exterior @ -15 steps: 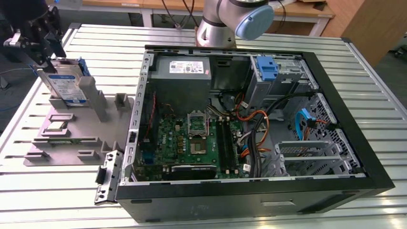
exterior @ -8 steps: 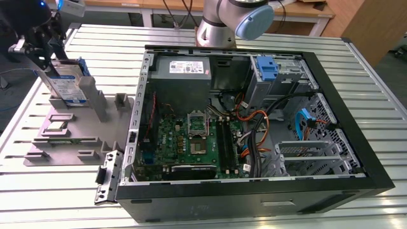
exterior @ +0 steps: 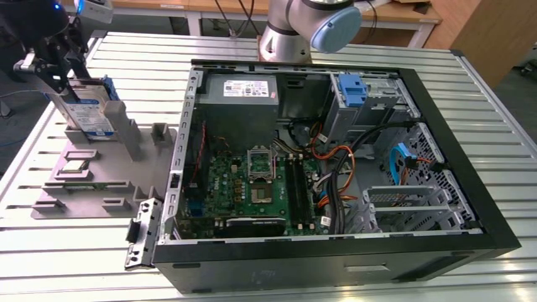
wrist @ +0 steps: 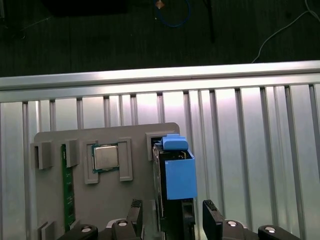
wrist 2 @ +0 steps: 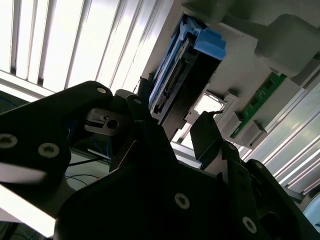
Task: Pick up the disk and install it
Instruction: 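Pick up the disk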
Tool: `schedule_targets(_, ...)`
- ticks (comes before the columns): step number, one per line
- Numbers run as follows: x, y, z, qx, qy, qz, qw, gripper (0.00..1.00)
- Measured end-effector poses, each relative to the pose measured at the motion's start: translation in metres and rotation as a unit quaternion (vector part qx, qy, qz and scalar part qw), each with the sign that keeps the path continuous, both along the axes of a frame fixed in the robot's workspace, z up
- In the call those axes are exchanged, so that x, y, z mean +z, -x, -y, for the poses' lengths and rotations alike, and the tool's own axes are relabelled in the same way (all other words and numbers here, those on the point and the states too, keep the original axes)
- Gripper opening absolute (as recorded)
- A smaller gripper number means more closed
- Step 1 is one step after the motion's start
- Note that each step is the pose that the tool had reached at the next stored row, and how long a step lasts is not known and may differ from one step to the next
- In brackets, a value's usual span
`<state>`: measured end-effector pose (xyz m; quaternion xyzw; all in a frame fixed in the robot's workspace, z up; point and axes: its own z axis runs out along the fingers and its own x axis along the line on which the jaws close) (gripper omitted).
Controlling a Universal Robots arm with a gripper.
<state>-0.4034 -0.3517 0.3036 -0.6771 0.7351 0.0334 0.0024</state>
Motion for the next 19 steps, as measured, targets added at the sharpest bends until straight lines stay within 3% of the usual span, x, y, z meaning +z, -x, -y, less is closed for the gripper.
schedule_targets(10,-0.0009,0.0000,0.0000,0.018,0.0000,-0.0001,0.9998,0.59)
schedule_targets(13,-0.0011,-0.0001,-0.0002,0.018,-0.0020,0.0000,0.9998,0.59)
schedule_targets(19,-0.0019,-0.0001,-0.0044,0.026,-0.0029,0.0000,0.9997,0.59)
